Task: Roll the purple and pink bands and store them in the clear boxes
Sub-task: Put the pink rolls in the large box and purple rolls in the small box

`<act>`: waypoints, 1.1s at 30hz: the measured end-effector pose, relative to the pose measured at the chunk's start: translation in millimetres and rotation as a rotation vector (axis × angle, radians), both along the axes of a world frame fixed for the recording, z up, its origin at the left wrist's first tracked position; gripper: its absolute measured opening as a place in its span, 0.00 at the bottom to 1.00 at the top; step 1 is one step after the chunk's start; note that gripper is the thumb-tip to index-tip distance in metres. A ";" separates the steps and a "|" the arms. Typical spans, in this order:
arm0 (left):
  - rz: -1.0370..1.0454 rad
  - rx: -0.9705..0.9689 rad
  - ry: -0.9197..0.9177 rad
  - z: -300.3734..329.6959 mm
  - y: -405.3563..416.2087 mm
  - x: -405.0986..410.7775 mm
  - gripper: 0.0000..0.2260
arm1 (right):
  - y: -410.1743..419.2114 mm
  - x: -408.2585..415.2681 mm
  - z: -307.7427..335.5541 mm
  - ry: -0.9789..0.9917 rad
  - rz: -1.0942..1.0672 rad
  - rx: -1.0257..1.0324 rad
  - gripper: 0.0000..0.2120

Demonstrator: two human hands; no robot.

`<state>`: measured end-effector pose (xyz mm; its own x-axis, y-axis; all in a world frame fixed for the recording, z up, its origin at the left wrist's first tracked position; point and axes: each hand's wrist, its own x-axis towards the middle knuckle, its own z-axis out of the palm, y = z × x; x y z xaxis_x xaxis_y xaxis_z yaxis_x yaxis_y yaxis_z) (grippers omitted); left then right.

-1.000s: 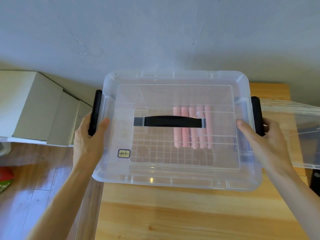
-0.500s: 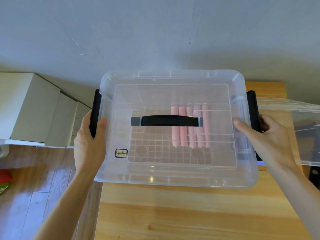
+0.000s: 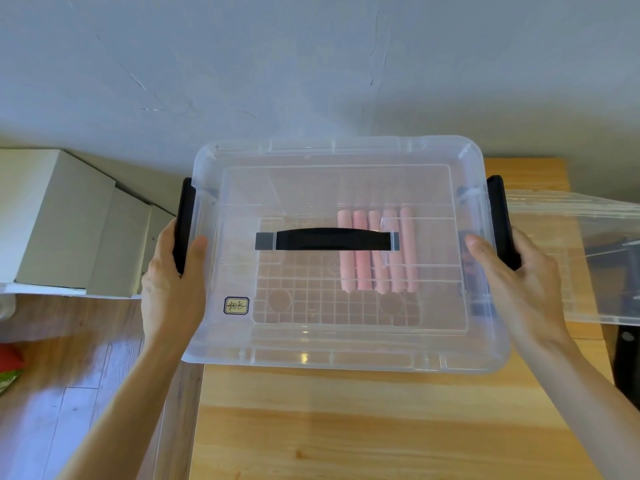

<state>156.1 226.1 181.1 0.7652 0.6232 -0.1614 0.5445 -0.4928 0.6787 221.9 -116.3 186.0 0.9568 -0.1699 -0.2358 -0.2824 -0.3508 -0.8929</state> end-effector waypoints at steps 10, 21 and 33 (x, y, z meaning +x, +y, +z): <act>0.005 0.005 0.026 3.7 -2.4 0.4 0.19 | 6.8 -0.4 -3.8 -0.043 0.038 -0.086 0.09; 0.067 0.030 -0.073 22.6 -7.4 11.4 0.20 | -20.4 -0.7 12.4 0.059 0.095 -0.085 0.08; -0.440 -0.179 -0.202 51.2 -130.4 57.1 0.13 | -80.8 -27.8 8.6 0.129 -0.007 -0.077 0.08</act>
<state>213.2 95.8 232.3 0.9756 0.2118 -0.0581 0.1615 -0.5121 0.8436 194.0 -197.1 194.6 0.9182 -0.1985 -0.3429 -0.3956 -0.4142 -0.8197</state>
